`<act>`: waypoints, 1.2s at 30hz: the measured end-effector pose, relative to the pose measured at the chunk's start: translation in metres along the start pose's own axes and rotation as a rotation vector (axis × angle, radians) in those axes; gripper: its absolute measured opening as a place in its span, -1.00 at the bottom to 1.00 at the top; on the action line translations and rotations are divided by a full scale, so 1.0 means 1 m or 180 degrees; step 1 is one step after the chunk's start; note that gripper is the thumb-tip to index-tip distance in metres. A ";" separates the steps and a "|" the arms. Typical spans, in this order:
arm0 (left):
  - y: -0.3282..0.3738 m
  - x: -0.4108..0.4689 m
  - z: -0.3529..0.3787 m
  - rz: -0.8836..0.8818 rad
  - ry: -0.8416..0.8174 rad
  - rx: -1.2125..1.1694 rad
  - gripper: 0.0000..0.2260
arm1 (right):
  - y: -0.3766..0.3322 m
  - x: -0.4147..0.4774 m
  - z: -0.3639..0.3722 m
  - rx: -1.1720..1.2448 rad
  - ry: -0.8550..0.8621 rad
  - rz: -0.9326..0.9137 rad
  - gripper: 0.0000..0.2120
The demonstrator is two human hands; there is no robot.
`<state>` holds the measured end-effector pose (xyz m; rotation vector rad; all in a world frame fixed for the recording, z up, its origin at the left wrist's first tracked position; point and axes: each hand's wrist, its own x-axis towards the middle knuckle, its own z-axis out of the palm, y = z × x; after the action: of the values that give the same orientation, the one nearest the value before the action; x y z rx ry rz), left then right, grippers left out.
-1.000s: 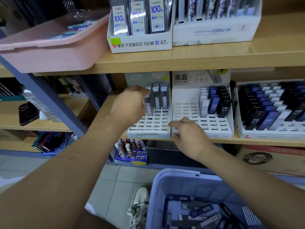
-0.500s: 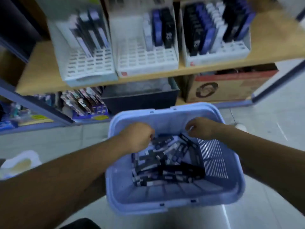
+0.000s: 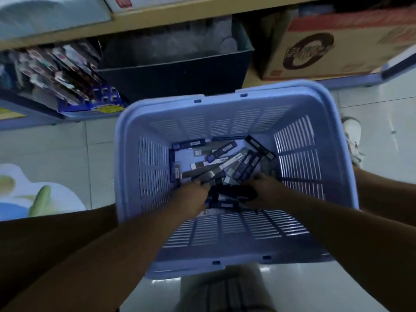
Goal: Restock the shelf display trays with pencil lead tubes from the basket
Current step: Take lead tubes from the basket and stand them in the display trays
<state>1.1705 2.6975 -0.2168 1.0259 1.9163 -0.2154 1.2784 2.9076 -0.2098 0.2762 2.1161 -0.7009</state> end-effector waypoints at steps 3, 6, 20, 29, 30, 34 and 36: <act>0.002 0.002 -0.001 0.0012 0.0213 -0.0065 -0.54 | -0.007 0.009 0.013 -0.0639 0.0033 -0.0006 -0.23; 0.003 0.000 -0.003 0.0094 0.0327 0.0010 -0.62 | -0.012 0.013 0.017 -0.0807 0.0077 -0.0006 -0.24; -0.008 -0.014 -0.050 -0.0415 0.1091 -0.1244 -0.58 | -0.028 0.006 -0.038 0.1745 0.0815 0.0713 -0.96; 0.012 -0.062 -0.143 0.0154 0.1210 -0.0435 -0.70 | -0.068 -0.046 -0.126 0.1096 0.1095 -0.0138 -0.80; 0.016 -0.070 -0.154 0.0235 0.1221 -0.0420 -0.70 | -0.076 -0.054 -0.133 0.1261 0.0979 -0.0248 -0.81; 0.025 -0.106 -0.197 0.0420 0.1424 -0.0430 -0.60 | -0.102 -0.095 -0.157 0.2690 0.0310 -0.0626 -0.88; 0.027 -0.125 -0.215 0.0489 0.1533 -0.0467 -0.69 | -0.112 -0.114 -0.169 0.2842 0.0284 -0.0755 -0.84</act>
<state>1.0805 2.7554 0.0091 1.1944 2.2240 0.2822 1.1849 2.9192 0.0028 0.5401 1.8037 -1.7832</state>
